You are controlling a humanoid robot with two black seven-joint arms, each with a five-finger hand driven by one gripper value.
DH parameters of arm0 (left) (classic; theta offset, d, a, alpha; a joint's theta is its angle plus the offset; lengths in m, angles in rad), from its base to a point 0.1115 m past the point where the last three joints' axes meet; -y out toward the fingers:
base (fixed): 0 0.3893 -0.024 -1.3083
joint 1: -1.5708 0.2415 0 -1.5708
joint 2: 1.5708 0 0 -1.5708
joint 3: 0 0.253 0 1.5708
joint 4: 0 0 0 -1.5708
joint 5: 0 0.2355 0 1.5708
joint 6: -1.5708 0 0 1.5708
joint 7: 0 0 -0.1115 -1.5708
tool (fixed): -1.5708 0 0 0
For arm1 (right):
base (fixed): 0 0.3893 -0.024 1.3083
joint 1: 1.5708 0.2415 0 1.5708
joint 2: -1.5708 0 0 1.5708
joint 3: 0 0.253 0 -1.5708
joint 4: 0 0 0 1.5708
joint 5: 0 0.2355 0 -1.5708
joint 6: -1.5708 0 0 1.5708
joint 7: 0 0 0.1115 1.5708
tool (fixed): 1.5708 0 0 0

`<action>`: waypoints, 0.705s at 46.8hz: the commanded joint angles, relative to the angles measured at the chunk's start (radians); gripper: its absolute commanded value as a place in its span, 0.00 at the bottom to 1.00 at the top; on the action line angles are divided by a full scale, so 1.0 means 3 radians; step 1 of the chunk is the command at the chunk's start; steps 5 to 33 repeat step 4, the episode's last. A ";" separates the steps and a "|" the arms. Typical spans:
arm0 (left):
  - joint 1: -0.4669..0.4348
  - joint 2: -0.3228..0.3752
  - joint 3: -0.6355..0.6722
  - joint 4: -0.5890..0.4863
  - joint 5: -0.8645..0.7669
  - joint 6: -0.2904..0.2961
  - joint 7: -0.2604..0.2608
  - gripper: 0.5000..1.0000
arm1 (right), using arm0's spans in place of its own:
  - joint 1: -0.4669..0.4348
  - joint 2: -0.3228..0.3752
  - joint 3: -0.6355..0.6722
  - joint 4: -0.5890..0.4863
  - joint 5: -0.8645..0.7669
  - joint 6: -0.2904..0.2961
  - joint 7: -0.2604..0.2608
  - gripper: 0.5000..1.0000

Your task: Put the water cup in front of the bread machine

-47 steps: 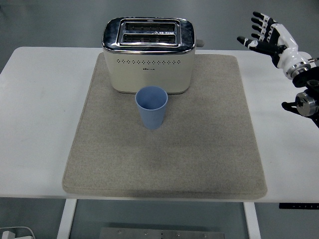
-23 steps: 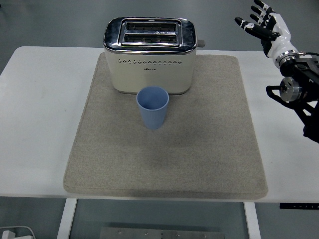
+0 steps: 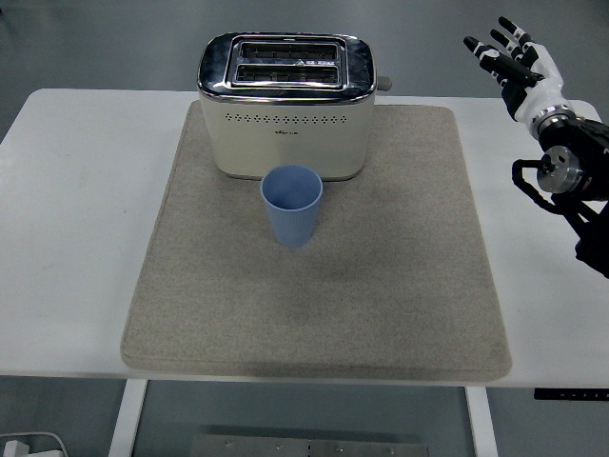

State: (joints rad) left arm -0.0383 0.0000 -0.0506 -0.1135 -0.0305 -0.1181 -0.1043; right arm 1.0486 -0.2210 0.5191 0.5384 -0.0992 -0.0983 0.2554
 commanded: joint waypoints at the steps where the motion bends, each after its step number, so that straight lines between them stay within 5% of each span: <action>1: 0.0000 0.0000 0.0000 0.0000 0.0004 0.0000 0.0000 1.00 | -0.0003 0.0000 -0.0002 0.0000 0.0039 -0.0010 0.0003 0.84; 33: 0.0000 0.0000 0.0000 0.0000 0.0004 0.0000 0.0000 1.00 | -0.0003 0.0000 -0.0002 0.0005 0.0039 -0.0005 0.0003 0.84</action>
